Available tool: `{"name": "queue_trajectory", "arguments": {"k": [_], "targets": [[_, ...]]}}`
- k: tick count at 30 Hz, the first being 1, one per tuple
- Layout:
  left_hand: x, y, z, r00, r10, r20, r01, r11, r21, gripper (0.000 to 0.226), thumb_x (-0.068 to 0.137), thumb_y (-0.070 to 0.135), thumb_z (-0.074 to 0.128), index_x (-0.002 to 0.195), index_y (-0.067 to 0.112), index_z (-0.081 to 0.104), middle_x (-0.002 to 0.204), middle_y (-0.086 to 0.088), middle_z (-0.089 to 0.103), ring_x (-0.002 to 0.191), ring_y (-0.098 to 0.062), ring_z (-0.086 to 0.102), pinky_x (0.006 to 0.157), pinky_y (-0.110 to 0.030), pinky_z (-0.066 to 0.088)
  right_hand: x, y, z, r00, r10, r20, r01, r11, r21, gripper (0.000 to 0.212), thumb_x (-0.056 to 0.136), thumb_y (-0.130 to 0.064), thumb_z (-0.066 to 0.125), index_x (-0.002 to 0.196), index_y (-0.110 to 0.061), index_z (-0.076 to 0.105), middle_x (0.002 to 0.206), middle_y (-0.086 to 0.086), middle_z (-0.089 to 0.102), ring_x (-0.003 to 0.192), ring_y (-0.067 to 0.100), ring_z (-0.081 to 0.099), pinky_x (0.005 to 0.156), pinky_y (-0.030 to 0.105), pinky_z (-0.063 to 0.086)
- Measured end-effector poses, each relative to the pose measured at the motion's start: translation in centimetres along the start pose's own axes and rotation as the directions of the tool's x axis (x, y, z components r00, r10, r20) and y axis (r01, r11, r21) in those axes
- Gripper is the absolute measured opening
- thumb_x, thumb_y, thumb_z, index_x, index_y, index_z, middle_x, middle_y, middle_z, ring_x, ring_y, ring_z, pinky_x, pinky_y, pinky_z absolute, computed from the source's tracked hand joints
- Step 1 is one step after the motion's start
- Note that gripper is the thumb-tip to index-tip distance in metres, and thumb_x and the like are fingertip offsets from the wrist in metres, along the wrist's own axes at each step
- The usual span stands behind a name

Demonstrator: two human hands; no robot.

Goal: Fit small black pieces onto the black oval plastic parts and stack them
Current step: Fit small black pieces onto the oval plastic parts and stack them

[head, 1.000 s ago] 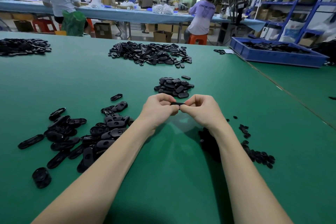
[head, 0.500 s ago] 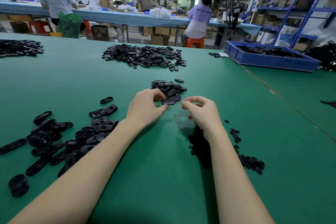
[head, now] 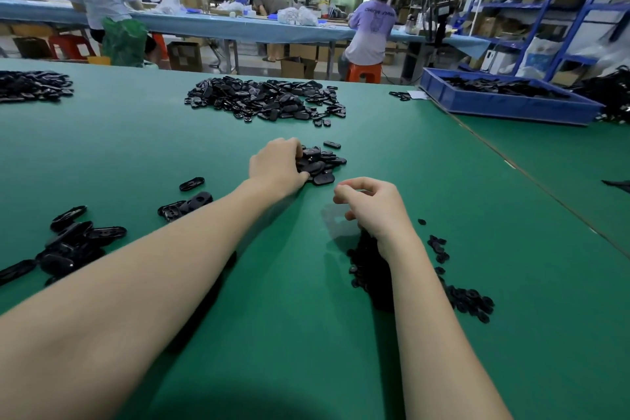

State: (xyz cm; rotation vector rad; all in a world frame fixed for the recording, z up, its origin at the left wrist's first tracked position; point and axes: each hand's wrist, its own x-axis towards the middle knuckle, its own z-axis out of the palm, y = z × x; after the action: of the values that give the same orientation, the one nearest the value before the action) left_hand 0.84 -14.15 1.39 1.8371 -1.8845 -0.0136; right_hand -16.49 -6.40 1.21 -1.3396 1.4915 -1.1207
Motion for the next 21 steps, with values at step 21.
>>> {"name": "queue_trajectory", "arguments": {"k": [21], "targets": [[-7.4,-4.6,-6.8,0.933,0.098,0.346,0.096,0.86,-0.501,0.018,0.097,0.041,0.056,0.094,0.031,0.071,0.087,0.015,0.075,0.08,-0.011,0.073,0.076,-0.033,0.057,-1.9,-2.0,4.2,0.888,-0.129,0.441,0.33,0.847,-0.417,0.004,0.082,-0.031,0.08,0.08,-0.033,0.079,0.071,-0.021,0.072,0.063,-0.01,0.06,0.057,0.005,0.041]]}}
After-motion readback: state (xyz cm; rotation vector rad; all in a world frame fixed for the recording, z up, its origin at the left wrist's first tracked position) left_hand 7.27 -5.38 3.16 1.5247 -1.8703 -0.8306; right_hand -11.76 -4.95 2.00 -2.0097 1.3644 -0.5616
